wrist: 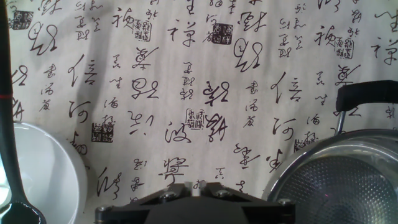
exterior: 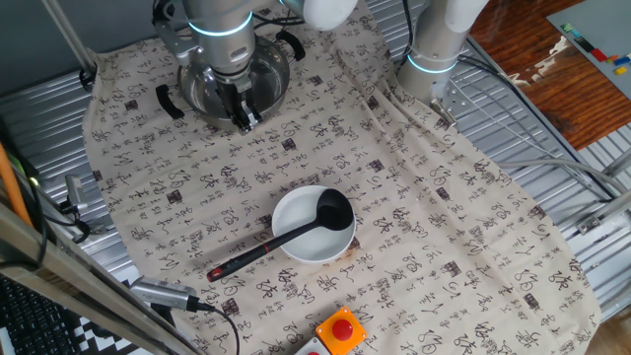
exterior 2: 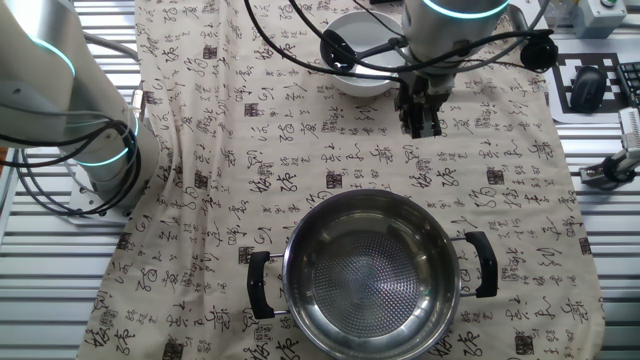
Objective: Scoop water with a large spoon from one bowl to another
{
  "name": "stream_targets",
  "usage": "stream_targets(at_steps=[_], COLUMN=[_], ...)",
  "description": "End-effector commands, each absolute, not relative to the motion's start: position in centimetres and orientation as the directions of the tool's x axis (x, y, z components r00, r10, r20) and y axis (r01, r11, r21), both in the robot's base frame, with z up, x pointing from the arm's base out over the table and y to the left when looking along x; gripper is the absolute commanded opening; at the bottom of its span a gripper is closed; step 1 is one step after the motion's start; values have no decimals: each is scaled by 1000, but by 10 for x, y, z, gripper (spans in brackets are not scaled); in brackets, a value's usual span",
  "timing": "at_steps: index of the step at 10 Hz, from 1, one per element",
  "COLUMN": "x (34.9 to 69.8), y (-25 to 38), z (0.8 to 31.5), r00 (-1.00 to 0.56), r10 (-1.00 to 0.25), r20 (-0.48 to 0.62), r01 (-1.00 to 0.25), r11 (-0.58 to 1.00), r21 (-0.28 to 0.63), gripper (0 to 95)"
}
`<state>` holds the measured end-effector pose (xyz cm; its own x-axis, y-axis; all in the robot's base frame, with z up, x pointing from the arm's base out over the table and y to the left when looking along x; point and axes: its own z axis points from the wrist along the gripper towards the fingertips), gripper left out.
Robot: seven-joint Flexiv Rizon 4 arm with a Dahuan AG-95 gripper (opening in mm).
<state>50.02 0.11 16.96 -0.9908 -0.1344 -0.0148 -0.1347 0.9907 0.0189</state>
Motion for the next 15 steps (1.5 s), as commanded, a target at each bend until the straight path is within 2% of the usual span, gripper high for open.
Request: stream_targets(at_steps=[1,15], x=[500,499], y=[1,2], z=[170,170], r00=[-991,-987], r10=[-135,-162], r20=[-15,-4], r01=[-135,-162], r11=[991,987], r21=[19,15], gripper=[0,0])
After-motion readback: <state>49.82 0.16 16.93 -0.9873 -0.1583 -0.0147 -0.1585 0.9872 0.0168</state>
